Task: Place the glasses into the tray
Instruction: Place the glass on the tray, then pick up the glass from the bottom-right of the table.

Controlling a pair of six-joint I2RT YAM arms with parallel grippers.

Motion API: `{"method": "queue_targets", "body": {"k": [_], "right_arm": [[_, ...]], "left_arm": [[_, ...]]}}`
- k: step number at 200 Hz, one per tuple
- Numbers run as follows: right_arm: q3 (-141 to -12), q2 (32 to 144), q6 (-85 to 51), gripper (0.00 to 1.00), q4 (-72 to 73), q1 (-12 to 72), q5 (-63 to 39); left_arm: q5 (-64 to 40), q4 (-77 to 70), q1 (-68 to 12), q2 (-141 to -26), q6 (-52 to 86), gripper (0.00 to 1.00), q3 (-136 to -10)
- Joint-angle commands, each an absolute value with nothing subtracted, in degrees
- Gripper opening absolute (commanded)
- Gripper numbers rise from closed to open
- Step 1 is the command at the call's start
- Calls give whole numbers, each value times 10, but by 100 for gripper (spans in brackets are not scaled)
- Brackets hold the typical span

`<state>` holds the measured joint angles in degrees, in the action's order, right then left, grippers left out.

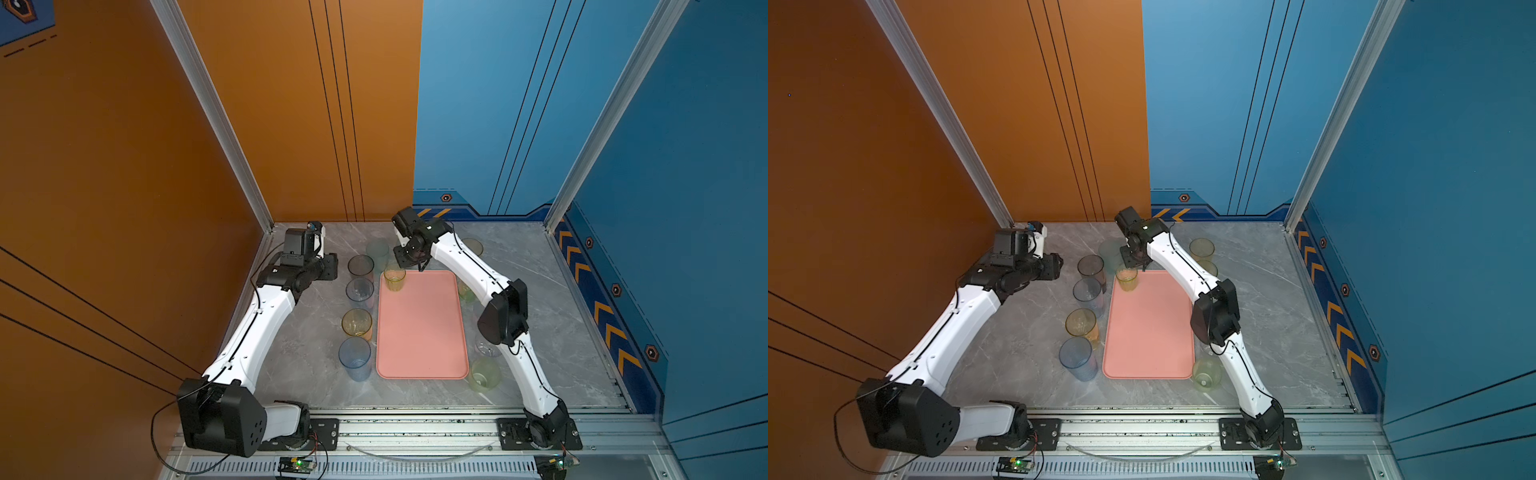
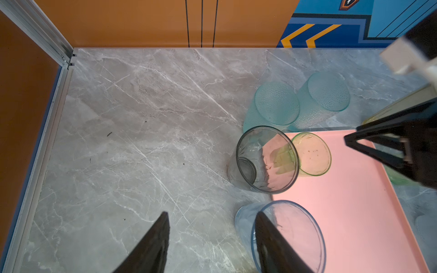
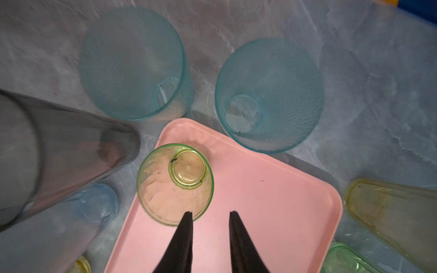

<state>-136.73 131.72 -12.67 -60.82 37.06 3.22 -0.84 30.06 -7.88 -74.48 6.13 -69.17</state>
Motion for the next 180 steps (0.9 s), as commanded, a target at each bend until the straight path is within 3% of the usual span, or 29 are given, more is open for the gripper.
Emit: {"method": "queue_targets", "body": {"k": [1,60,99,144,180], "right_arm": [[-1297,1182,-115,28,-552,371,44],[-989,878,-150,33,-523,361,116],[-795,691,-214,33,-541,337,72],[-717,586,-282,30,-659,353,78],[-695,545,-332,28,-738,371,82]], "left_arm": [[5,311,-88,-716,51,59,-693],[13,347,-143,-688,47,58,-708],[3,351,-167,-674,52,58,-684],[-9,359,-164,-677,60,59,-676],[-67,346,-118,-689,93,58,-666]]}}
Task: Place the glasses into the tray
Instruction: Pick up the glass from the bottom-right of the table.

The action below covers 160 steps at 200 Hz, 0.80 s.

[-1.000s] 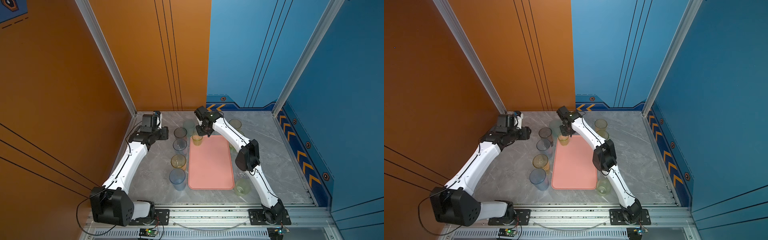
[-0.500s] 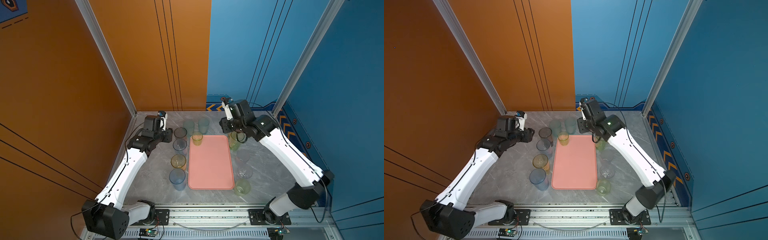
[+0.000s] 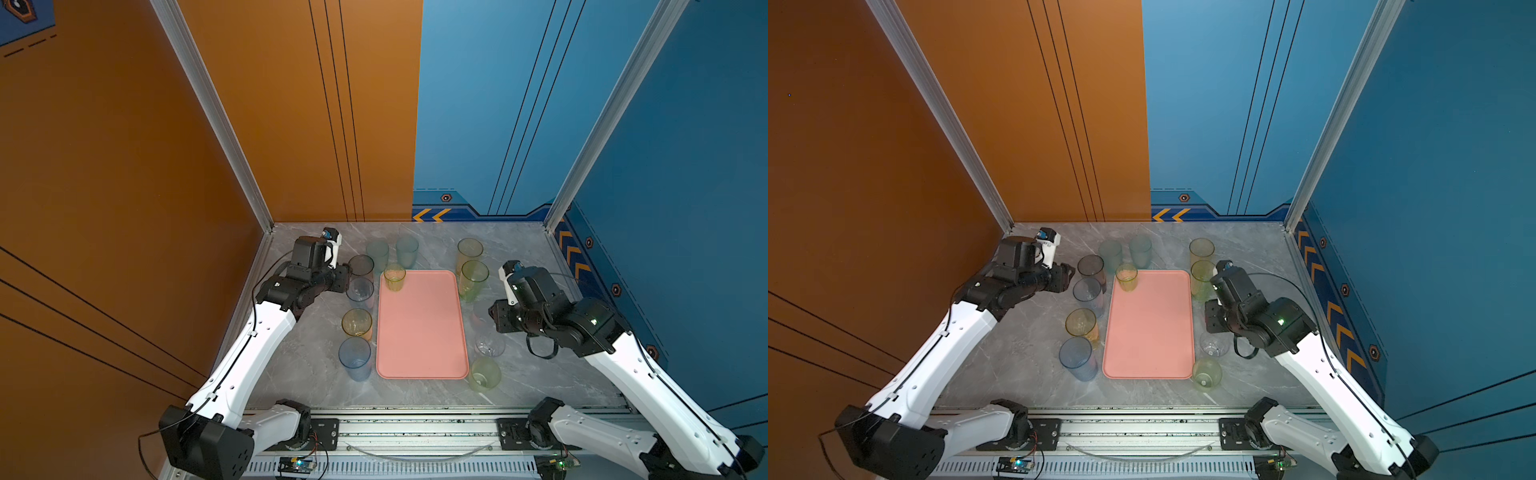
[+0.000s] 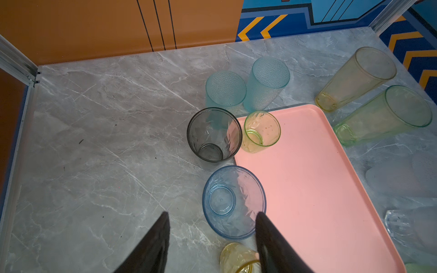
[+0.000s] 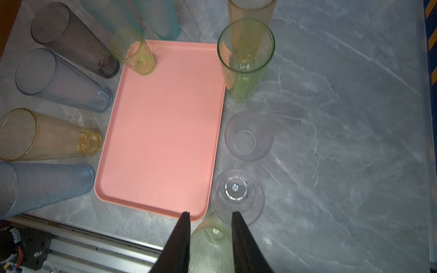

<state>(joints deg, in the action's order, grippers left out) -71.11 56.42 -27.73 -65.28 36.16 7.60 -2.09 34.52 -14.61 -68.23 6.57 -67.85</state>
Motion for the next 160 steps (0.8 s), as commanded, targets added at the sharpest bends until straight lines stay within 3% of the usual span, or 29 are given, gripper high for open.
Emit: {"method": "queue_targets", "body": {"k": [1,105,160], "right_arm": [[-694,544,-334,28,-739,371,82],[-560,494,-489,23,-799,490,34],[-511,490,-517,22,-775,493,48]], "left_arm": [[-68,345,-117,-690,94,58,-665],[-66,331,-110,-698,91,58,-657],[-67,332,-113,-700,88,58,-656]]}}
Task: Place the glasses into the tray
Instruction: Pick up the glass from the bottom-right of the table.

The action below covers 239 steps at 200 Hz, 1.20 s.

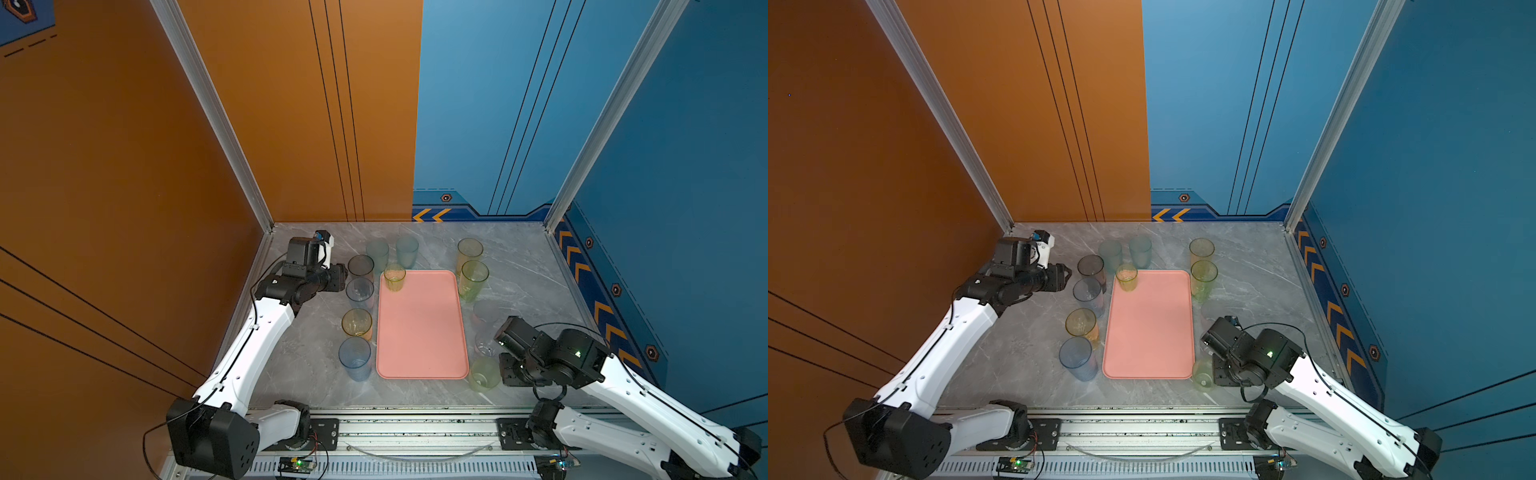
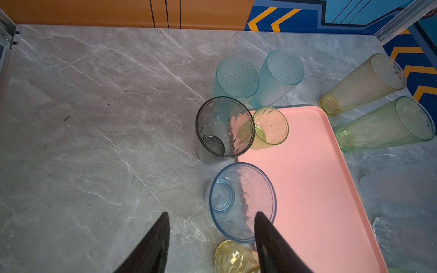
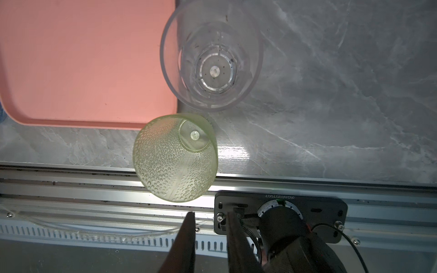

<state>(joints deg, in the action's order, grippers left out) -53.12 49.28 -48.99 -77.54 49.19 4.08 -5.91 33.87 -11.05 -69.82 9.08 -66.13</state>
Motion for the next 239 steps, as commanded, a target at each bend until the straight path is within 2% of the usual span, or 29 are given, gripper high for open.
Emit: {"method": "queue_targets", "body": {"k": [1,239], "right_arm": [[-511,491,-516,22,-774,493,48],[-445,536,-444,20,-672,388,-9]], "left_arm": [[-67,332,-113,-700,88,58,-656],[-63,331,-113,-703,81,58,-654]]}}
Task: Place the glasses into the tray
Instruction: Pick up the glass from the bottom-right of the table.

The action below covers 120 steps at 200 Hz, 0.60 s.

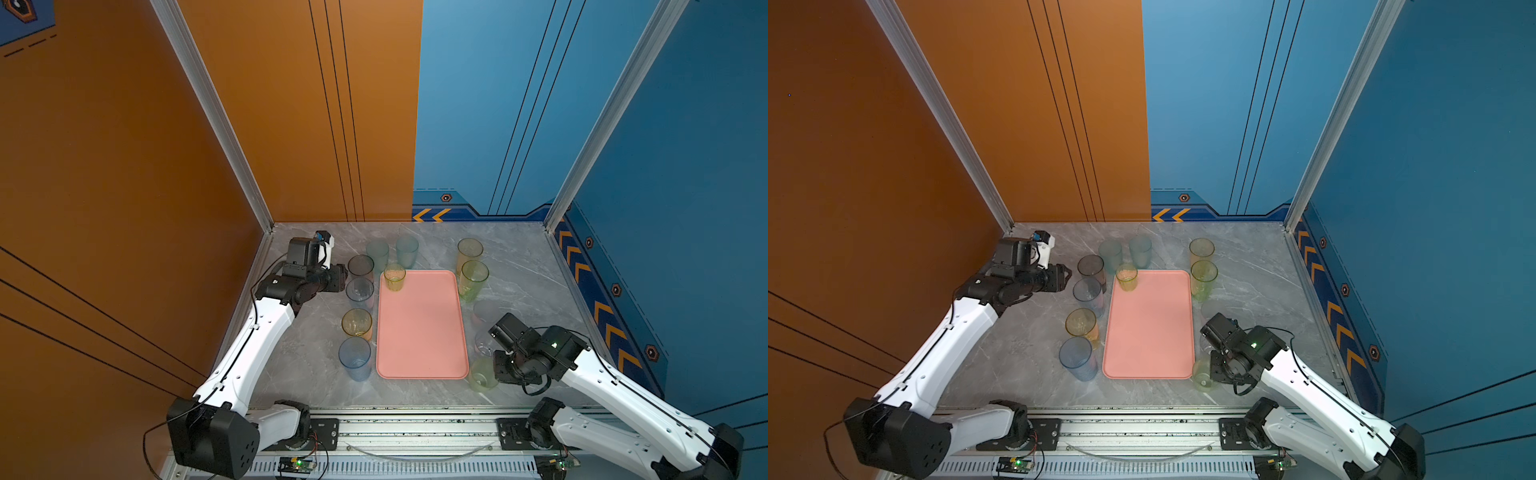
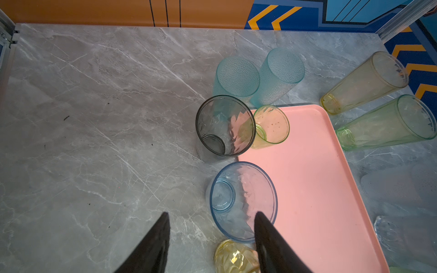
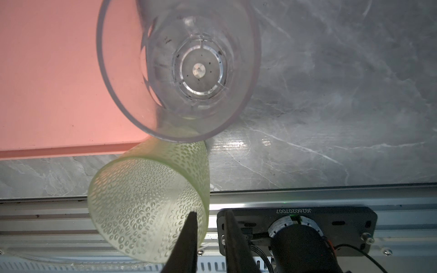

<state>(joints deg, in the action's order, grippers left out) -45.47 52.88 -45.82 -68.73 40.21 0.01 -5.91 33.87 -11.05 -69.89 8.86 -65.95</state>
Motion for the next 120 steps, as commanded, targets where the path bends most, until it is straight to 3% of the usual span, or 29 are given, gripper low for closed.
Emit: {"method": "queue_targets", "body": {"k": [1,120], "right_arm": [[-445,536,-444,20,-672,388,-9],[-442,558,-431,12,-651,384,-20]], "left_arm": [[-63,332,-113,-704,81,58,-654],[-62,335,-112,-701,79,58,-656]]}}
